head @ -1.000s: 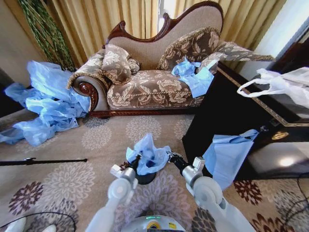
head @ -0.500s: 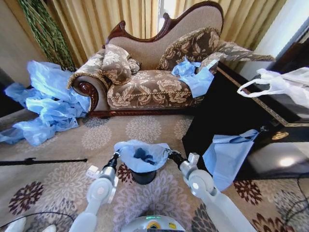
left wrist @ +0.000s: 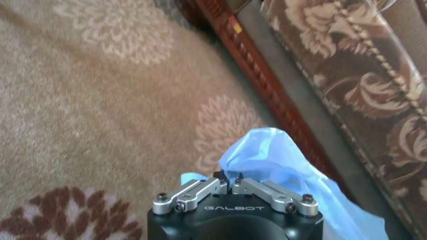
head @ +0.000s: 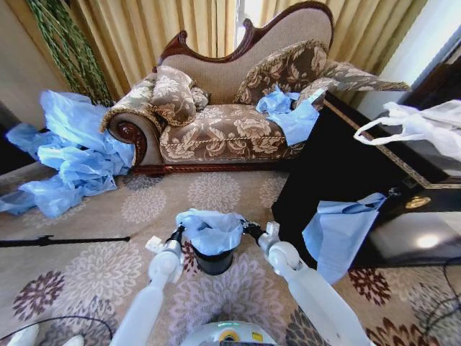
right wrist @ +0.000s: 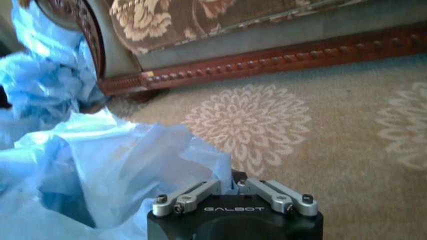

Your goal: Place a garbage bag over the trash bin.

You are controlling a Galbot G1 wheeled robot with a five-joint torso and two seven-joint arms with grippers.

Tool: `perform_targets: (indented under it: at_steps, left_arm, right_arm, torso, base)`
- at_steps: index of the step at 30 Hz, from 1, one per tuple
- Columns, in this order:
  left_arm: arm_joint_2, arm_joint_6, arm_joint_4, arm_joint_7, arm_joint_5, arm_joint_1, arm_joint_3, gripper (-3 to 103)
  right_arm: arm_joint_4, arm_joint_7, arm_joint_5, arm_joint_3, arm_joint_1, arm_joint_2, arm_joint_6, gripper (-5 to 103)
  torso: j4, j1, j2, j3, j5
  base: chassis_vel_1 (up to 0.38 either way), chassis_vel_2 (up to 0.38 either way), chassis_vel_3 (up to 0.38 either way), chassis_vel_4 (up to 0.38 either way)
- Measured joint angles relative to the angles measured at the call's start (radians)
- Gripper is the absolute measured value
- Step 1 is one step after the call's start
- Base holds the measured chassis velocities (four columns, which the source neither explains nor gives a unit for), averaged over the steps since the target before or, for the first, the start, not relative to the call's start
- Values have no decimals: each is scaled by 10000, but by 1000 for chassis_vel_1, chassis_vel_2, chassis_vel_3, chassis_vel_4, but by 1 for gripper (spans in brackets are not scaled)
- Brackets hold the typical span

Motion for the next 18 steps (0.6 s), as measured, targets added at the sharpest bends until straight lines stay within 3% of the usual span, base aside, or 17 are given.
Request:
perform_targets:
  at_steps: [6, 11, 18]
  left_arm:
    - [18, 198, 297, 56, -309, -6, -104, 0]
    - [155, 871, 355, 27, -754, 370, -506, 0]
    - [183, 1274, -146, -24, -1090, 939, -576, 0]
  right_arm:
    - [-951, -685, -601, -351, 448, 12, 150, 0]
    - [-1852, -1654, -1463, -549, 510, 17, 459, 0]
    - [-1658, -2244, -2032, -595, -122, -321, 676, 0]
  torso:
    - [0, -1, -1, -1, 0]
    - [0, -1, -2, -1, 0]
    - [-1, -1, -2, -1, 1]
  base:
    - [0, 0, 0, 0]
    - [0, 0, 0, 0]
    - [0, 0, 0, 0]
